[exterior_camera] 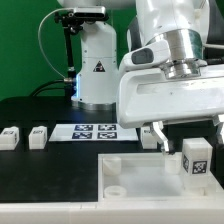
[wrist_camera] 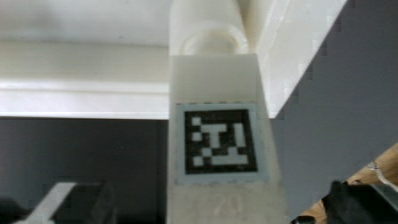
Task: Assemble one leg
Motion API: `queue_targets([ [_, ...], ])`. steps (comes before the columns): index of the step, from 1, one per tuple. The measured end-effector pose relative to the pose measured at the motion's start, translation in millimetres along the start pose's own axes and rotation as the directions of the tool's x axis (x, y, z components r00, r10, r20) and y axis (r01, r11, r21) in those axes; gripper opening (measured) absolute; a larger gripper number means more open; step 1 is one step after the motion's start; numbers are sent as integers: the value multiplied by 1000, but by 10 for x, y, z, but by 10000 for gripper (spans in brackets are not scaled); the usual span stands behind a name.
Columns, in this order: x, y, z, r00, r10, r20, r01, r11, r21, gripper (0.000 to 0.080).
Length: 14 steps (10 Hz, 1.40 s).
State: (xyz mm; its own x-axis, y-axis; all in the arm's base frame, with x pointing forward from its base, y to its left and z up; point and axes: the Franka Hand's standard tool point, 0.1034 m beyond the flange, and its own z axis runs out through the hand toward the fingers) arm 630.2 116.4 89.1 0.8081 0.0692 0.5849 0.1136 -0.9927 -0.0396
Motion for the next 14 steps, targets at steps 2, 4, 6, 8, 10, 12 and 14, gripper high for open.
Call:
queue_targets([
  [2, 0, 0, 0, 1000, 0, 0, 0, 1000, 0, 645],
  [4, 0, 0, 0, 1000, 0, 0, 0, 1000, 0, 649],
  [6, 0, -4, 1, 1000, 2, 1, -2, 1000, 0, 649],
  [8, 8, -152, 38, 993, 65, 102, -66, 998, 13, 649],
  [10, 61, -116, 66, 992, 67, 110, -68, 998, 10, 649],
  [12, 59, -141, 97, 955, 71, 287, -84, 996, 33, 649],
  [14, -7, -80, 83, 871, 64, 487, -100, 994, 48, 649],
])
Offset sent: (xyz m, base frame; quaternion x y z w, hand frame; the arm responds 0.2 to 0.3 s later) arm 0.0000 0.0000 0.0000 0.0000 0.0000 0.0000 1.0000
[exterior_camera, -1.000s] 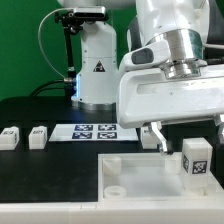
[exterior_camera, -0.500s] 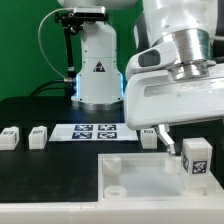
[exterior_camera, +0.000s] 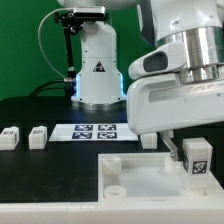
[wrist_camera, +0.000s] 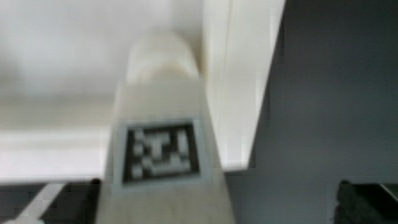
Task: Assemble one leg
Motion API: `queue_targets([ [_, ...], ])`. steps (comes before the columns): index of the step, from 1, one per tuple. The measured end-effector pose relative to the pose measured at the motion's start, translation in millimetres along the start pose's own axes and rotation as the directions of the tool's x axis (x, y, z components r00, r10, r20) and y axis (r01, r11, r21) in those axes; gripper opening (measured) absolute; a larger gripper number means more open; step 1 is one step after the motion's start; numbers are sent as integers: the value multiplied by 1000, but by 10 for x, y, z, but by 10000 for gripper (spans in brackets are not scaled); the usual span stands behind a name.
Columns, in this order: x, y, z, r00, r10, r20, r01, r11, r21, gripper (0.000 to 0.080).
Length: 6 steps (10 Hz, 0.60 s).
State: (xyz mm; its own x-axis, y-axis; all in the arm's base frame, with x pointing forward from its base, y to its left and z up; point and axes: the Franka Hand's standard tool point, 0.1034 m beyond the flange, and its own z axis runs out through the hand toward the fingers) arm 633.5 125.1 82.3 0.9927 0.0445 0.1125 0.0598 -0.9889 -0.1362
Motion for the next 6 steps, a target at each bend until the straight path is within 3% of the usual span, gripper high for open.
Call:
queue_targets([
  [2, -35, 107, -9, 986, 12, 165, -15, 1000, 12, 649],
  [4, 30, 109, -3, 989, 57, 135, -59, 998, 4, 644],
  [5, 29, 116, -2, 989, 58, 135, -59, 998, 3, 488],
  [6, 29, 116, -2, 989, 63, 135, -64, 998, 3, 488],
])
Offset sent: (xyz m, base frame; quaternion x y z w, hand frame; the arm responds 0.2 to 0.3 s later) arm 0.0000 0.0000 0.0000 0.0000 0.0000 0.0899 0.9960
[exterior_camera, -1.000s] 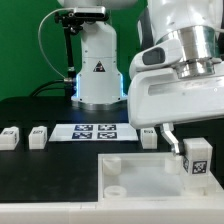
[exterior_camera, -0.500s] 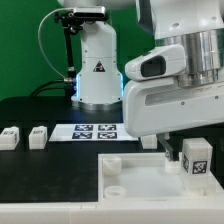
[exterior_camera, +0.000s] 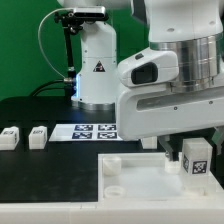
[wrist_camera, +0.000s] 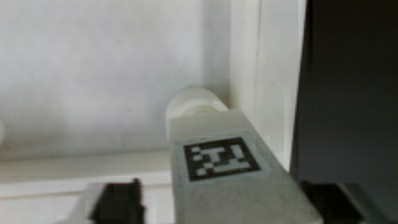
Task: Assemble one leg
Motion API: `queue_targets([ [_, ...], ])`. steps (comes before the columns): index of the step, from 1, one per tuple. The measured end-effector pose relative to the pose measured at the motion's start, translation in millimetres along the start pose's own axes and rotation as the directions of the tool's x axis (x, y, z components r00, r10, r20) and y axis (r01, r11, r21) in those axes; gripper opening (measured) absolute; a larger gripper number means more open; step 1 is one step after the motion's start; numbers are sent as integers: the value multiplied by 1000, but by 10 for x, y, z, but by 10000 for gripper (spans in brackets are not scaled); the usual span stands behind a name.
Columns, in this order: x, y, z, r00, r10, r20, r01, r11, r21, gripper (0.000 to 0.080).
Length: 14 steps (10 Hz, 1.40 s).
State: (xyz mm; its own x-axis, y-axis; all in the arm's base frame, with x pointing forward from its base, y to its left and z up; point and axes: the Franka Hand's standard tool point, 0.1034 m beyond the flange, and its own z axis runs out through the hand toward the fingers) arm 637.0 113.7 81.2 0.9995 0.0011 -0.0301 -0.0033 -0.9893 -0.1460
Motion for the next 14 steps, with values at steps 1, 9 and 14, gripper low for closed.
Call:
queue_targets([
  [1, 0, -4, 1, 994, 108, 0, -108, 994, 2, 289],
  [9, -1, -70, 39, 218, 976, 1, -973, 217, 80, 294],
  [14, -12, -90, 53, 185, 983, 4, -980, 184, 76, 485],
])
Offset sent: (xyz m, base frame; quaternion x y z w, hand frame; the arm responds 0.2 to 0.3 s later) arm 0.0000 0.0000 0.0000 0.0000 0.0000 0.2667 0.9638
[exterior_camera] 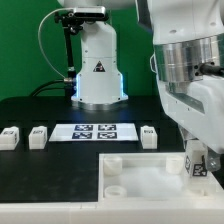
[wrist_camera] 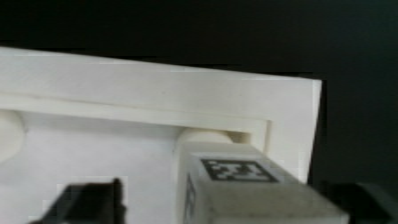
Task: Assemble one leg
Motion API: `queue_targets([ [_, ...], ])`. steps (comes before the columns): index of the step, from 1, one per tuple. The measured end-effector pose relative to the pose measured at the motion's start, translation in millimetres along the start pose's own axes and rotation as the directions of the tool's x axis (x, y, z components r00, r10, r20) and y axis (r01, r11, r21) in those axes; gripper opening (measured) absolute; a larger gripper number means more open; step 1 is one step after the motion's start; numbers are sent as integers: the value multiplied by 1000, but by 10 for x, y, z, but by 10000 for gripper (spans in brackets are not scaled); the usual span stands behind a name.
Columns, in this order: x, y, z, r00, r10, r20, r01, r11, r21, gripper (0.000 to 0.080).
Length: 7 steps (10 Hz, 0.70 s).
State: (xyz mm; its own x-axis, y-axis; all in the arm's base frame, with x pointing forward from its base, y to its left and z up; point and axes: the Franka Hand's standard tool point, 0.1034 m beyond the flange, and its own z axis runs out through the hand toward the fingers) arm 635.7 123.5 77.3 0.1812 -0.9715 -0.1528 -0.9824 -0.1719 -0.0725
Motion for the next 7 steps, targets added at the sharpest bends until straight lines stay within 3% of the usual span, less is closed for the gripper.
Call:
queue_targets([
  [1, 45, 30, 1, 993, -119, 3, 119, 993, -20, 618],
  [2, 77, 34, -20, 936, -352, 0, 352, 934, -68, 618],
  [3, 56, 0, -26, 874, -485, -2, 483, 872, -83, 643],
  [4, 72, 1, -16, 857, -516, -3, 514, 854, -77, 648],
  [5, 87, 3, -15, 783, -623, 5, 621, 780, -80, 648],
  [6, 89, 2, -13, 677, -736, 13, 734, 673, -86, 649],
  [7, 65, -15, -10, 449, -893, 16, 888, 444, -125, 649],
])
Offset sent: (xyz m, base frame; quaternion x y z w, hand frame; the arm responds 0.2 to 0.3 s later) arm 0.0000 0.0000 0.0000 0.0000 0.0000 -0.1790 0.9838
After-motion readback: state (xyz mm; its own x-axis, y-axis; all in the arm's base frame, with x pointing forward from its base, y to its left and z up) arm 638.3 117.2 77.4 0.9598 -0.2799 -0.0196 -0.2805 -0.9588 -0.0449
